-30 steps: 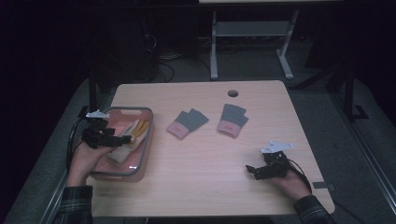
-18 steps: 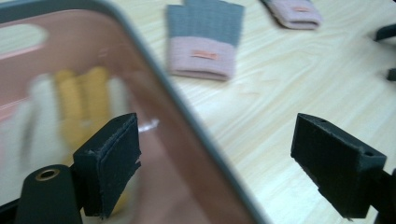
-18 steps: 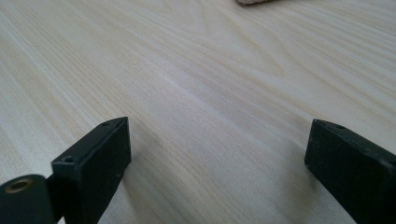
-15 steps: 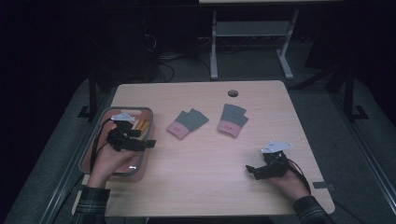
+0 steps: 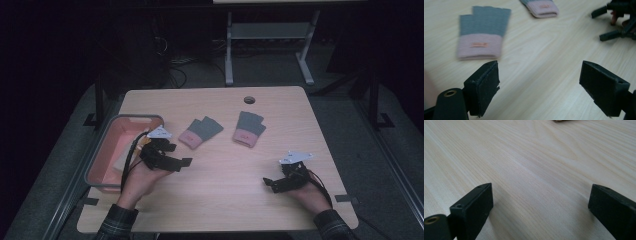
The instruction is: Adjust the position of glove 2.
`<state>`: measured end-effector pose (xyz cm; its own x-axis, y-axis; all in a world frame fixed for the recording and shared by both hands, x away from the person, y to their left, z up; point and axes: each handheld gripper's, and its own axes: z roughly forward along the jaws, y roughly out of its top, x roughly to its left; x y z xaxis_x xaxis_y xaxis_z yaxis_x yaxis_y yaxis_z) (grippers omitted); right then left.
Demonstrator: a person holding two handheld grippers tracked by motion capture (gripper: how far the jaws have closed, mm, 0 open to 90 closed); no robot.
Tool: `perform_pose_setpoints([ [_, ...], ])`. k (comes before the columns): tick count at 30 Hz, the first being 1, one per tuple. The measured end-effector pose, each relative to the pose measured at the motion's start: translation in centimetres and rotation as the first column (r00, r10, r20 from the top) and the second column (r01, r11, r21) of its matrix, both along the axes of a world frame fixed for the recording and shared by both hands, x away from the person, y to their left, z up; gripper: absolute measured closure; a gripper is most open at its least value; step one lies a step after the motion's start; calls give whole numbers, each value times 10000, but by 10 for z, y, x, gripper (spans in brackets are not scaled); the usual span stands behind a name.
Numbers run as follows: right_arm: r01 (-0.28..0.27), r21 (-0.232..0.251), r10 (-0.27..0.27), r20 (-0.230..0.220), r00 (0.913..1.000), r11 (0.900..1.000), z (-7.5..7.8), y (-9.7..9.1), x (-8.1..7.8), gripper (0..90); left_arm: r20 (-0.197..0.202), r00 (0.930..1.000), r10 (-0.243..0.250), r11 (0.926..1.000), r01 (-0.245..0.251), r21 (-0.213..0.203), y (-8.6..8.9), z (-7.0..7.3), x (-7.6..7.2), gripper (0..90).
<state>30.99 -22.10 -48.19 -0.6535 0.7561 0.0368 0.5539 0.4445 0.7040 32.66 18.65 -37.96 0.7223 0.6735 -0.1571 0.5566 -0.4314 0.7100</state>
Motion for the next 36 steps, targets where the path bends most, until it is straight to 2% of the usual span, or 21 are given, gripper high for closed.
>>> perform_pose_setpoints([
  [4,-97,-76,97,-53,9999,9999,1,1,0,70,-75,9988,-483,9979,486,428,-22,-15,-5,154],
  [5,-17,-58,16,-200,9998,10000,2,3,0,77,-110,9985,-543,9972,548,512,-26,-18,-6,154],
  [6,-126,-152,124,-130,9998,9998,3,2,1,99,-114,9980,-628,9957,635,669,-30,-22,-6,154],
  [7,-154,-129,152,-143,9998,9998,4,3,0,127,-110,9973,-721,9940,728,814,-33,-27,-7,154],
  [11,-118,-62,117,-198,9997,9999,8,5,2,145,-188,9945,-1028,9889,1042,1063,-40,-45,-9,153],
  [14,-74,121,78,-288,9996,9999,12,7,5,164,-106,9939,-1099,9836,1103,1424,-41,-58,-11,153],
  [19,-49,405,61,-294,9996,9992,18,11,8,204,-40,9942,-1070,9842,1065,1415,-35,-68,-15,153],
  [24,-166,414,179,-313,9994,9990,20,15,14,243,-2,9950,-995,9853,985,1393,-30,-77,-20,152],
  [27,-207,448,219,-272,9994,9988,25,17,21,356,-82,9956,-932,9841,933,1512,-28,-84,-22,152],
  [28,-227,520,241,-260,9994,9984,26,18,23,409,0,9962,-874,9851,864,1487,-28,-86,-23,147],
  [33,-388,626,382,99,9992,9973,37,21,39,665,444,9945,-950,9803,857,1778,-25,-89,-23,136],
  [36,-454,673,436,282,9986,9967,42,25,51,786,800,9933,-836,9874,717,1411,-20,-93,-24,127],
])
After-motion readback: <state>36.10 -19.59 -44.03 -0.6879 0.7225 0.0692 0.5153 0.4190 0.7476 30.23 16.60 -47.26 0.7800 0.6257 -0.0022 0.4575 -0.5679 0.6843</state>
